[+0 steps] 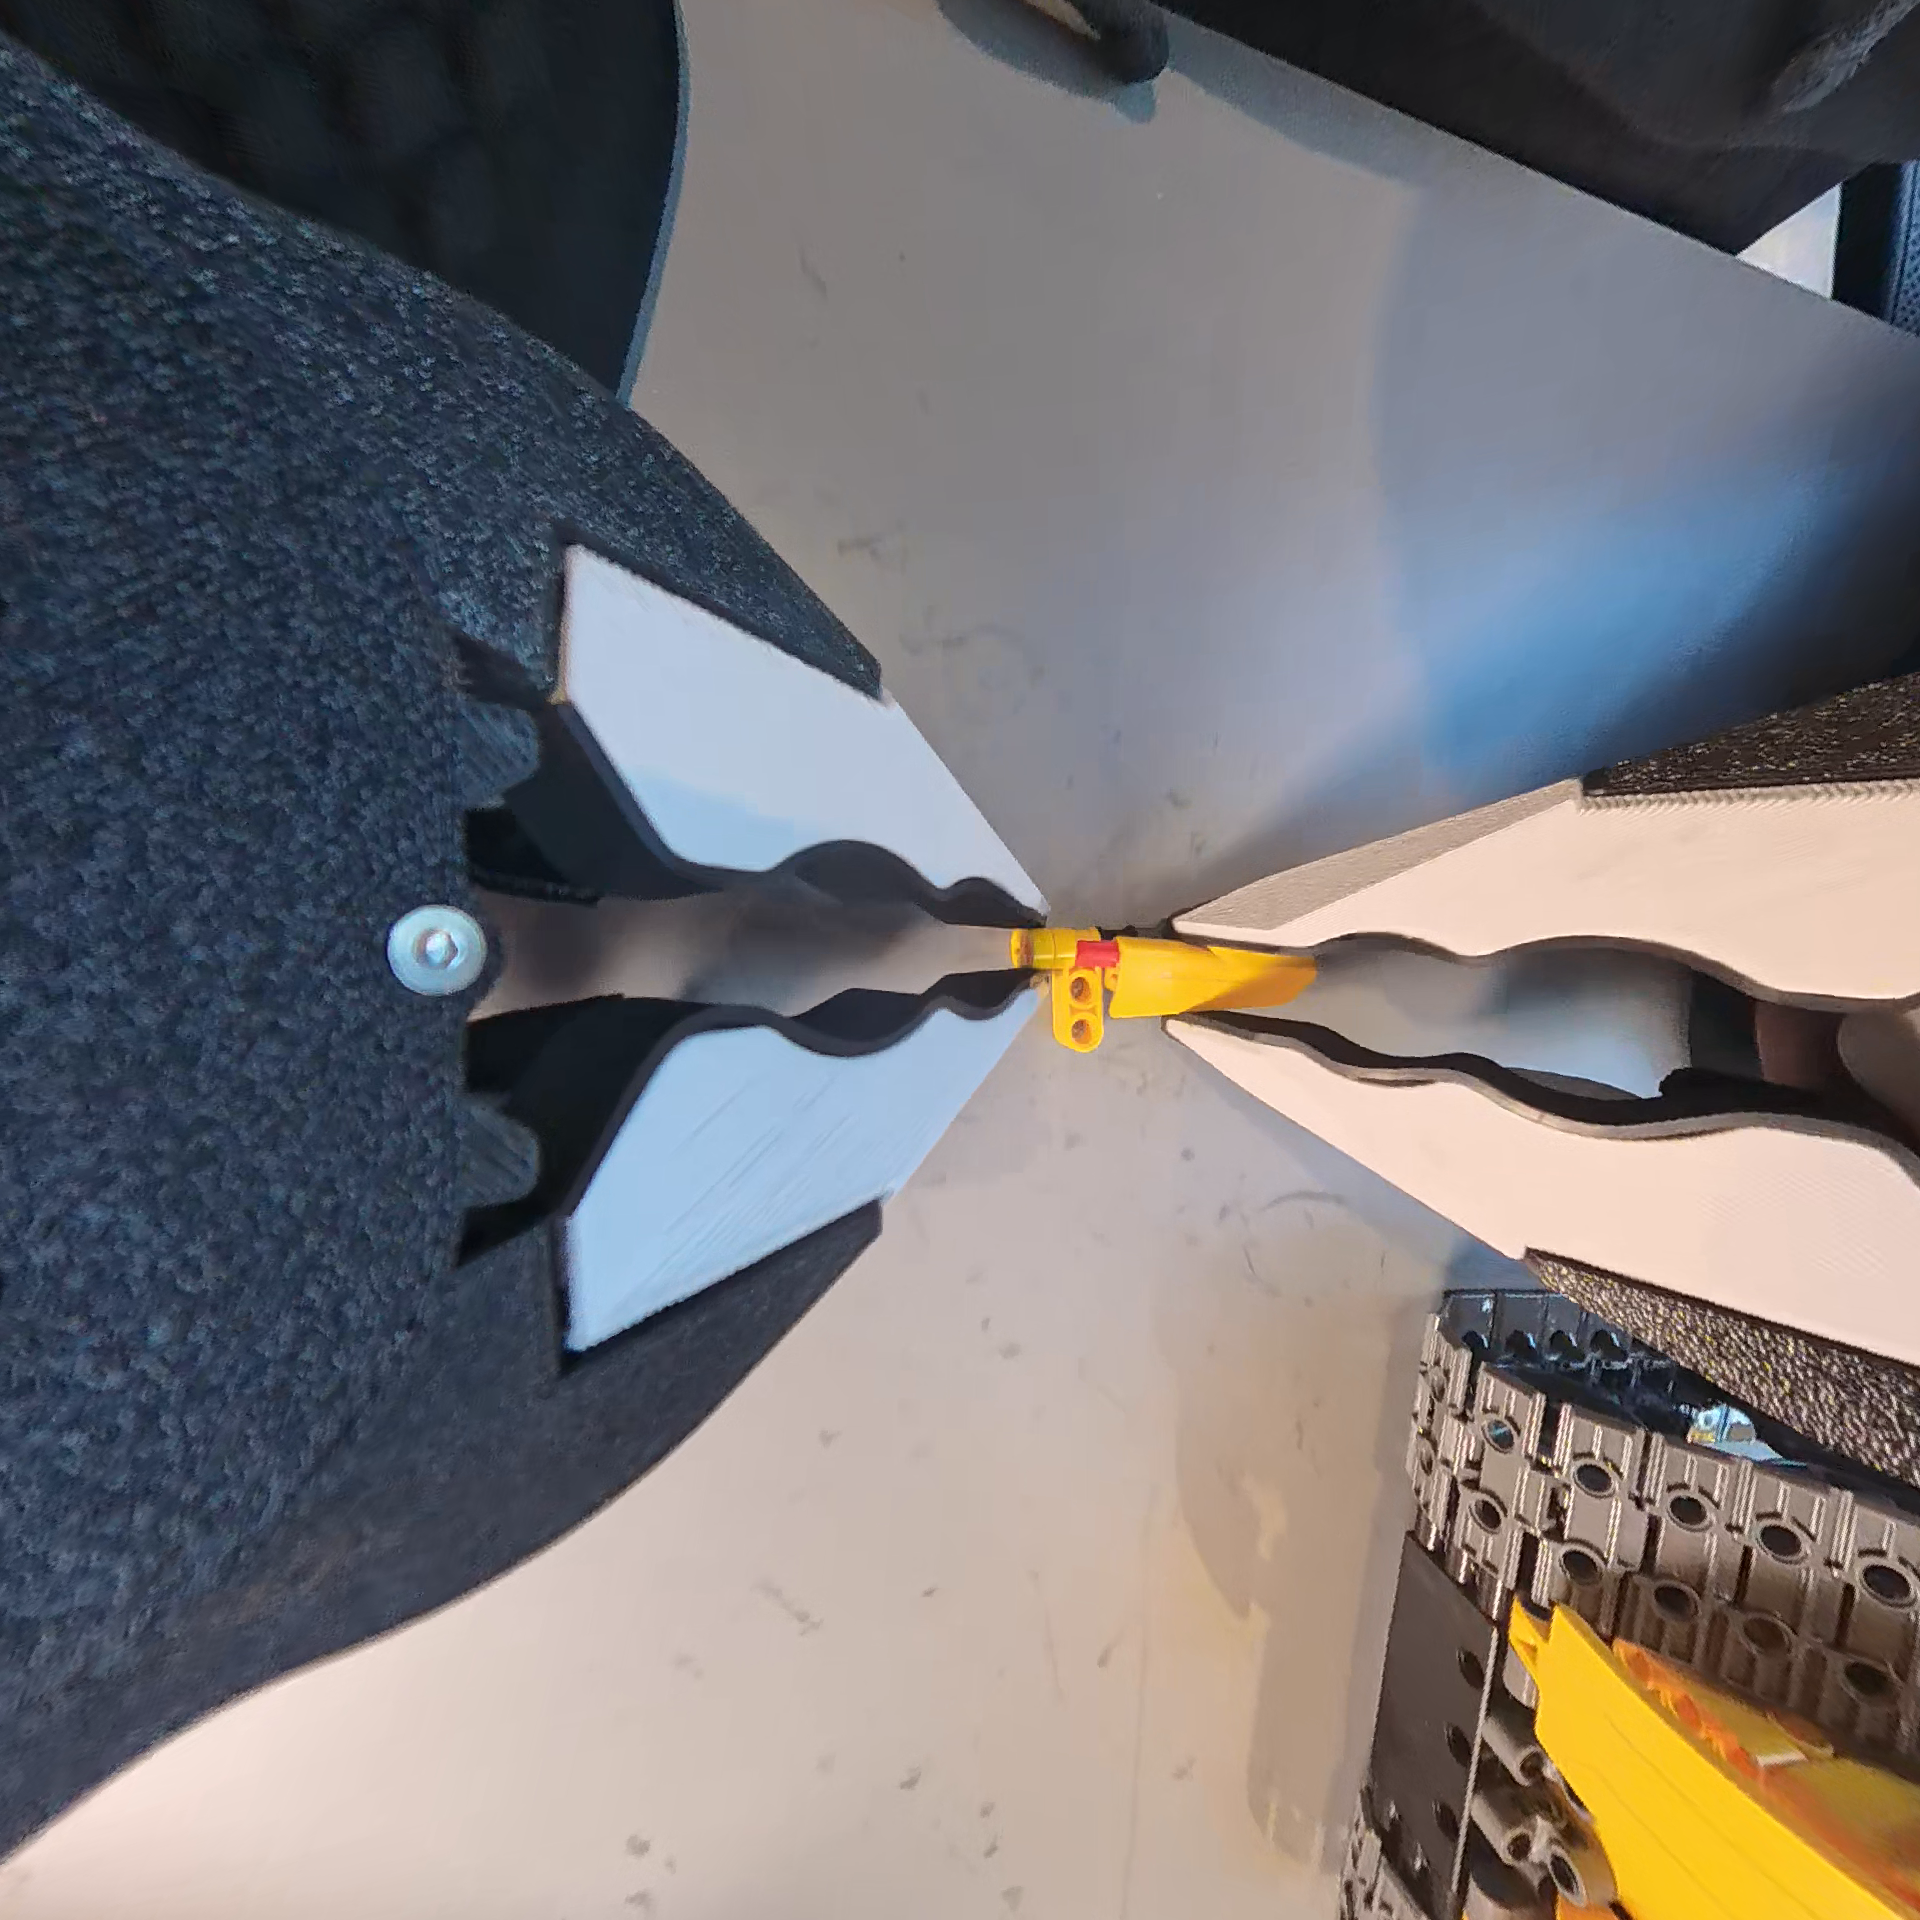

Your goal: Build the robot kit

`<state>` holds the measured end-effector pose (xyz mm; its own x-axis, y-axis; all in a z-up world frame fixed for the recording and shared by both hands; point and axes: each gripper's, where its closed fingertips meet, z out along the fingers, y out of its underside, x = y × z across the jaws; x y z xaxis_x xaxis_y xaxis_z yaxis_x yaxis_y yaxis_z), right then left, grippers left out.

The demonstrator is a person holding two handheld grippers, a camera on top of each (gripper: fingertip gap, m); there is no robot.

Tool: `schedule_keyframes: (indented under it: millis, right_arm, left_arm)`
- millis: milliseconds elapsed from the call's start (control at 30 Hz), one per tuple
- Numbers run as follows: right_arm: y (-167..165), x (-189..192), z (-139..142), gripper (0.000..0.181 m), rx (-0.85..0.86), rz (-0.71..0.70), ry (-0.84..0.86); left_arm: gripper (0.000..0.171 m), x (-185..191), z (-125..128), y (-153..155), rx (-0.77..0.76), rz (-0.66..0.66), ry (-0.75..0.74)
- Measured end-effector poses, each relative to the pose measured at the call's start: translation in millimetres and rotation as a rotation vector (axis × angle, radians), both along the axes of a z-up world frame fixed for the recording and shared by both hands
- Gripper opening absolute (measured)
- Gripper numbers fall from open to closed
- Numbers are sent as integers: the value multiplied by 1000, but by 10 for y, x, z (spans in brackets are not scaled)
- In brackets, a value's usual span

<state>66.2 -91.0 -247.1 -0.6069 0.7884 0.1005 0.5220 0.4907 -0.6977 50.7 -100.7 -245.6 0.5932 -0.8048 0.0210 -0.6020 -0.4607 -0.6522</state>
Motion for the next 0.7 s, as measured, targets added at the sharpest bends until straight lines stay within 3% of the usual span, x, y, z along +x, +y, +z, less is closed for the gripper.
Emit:
schedule_keyframes:
  millis: [700]
  right_arm:
    - [15, -32, -1, 7, -7, -39, -17]
  left_arm:
    - [11, -3, 12, 14, -50, 42, -52]
